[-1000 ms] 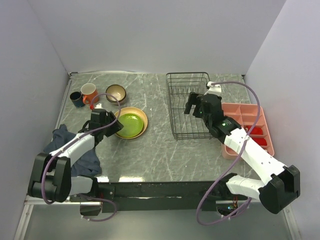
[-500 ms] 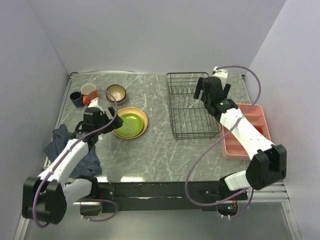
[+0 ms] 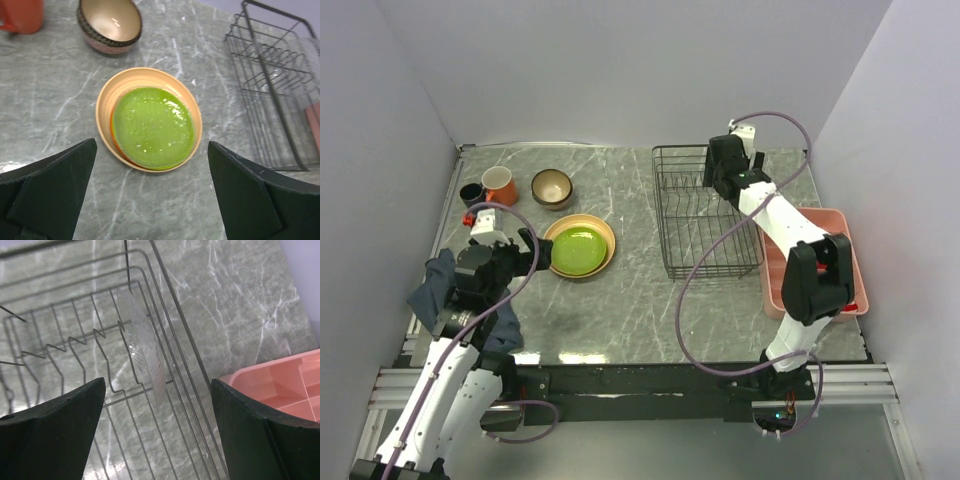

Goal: Unload the mixed dishes from the dish rack
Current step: Pick up the plate from the dish rack, then place the plate at the center of the board, then reset both arms

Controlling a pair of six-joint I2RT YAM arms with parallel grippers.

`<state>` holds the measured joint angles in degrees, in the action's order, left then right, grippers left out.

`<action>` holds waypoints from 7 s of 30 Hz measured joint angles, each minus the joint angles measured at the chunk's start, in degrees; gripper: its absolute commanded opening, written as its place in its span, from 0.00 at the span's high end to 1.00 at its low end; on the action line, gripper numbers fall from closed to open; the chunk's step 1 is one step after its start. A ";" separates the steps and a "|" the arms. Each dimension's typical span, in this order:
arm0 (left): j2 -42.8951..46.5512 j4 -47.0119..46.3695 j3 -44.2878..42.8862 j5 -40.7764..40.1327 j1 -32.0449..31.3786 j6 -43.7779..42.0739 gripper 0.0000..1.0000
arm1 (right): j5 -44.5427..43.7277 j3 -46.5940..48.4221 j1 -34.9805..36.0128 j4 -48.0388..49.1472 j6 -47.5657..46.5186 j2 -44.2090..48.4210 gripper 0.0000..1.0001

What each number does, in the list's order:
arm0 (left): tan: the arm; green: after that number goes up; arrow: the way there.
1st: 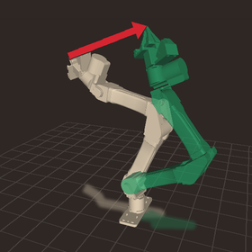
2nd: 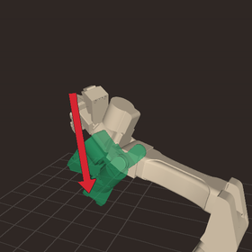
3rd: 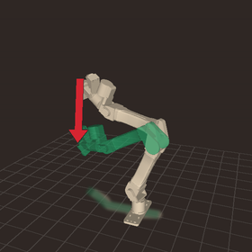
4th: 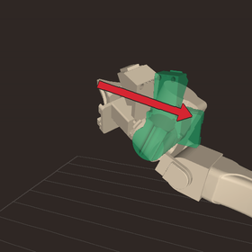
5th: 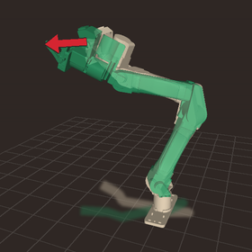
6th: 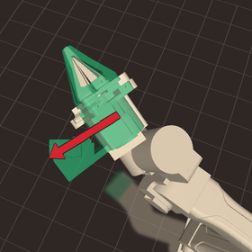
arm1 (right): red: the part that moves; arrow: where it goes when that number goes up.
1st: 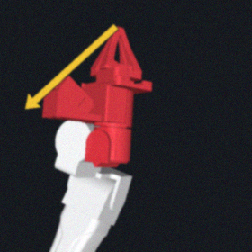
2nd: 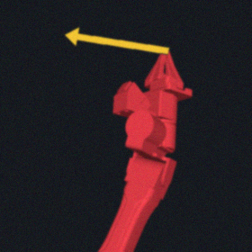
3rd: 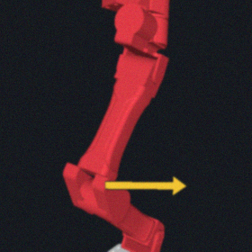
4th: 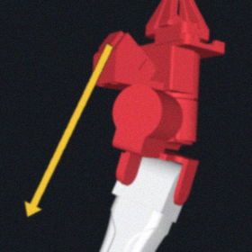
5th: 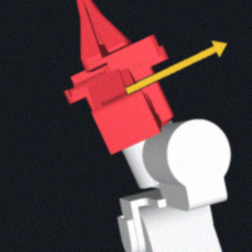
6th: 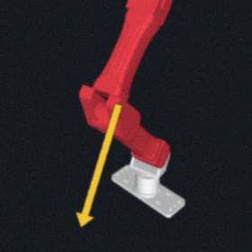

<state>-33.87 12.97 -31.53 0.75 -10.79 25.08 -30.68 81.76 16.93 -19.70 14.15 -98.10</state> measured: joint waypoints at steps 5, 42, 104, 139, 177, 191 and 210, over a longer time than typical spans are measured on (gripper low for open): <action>-0.11 -0.26 1.01 -2.16 -0.02 -0.94 0.01 | -0.81 2.73 0.00 -1.84 -1.49 -5.70 0.18; -3.10 -2.38 1.01 -2.12 0.00 -1.95 0.01 | -17.88 8.48 3.76 -8.74 -4.13 -12.33 0.99; -31.28 -18.84 -12.33 7.15 -20.94 15.23 0.30 | 48.96 -34.32 6.34 18.71 22.51 33.38 0.98; -30.29 -15.45 -9.25 -4.39 -21.51 26.43 0.99 | 45.94 -35.93 10.58 19.17 21.09 33.31 0.00; -31.58 4.09 -2.73 -13.00 -9.38 51.28 0.38 | 37.97 -35.93 10.58 14.10 18.10 35.52 0.00; -24.00 5.16 -2.73 -12.92 -9.38 48.02 0.06 | 34.86 -35.65 10.56 12.63 16.68 35.52 0.00; 11.26 7.61 -14.14 -29.14 -9.38 7.72 0.01 | 5.35 -24.83 3.93 3.32 5.03 43.69 0.00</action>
<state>-22.61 20.58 -45.67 -28.38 -20.16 32.80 -25.32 56.93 20.86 -16.38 19.18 -54.41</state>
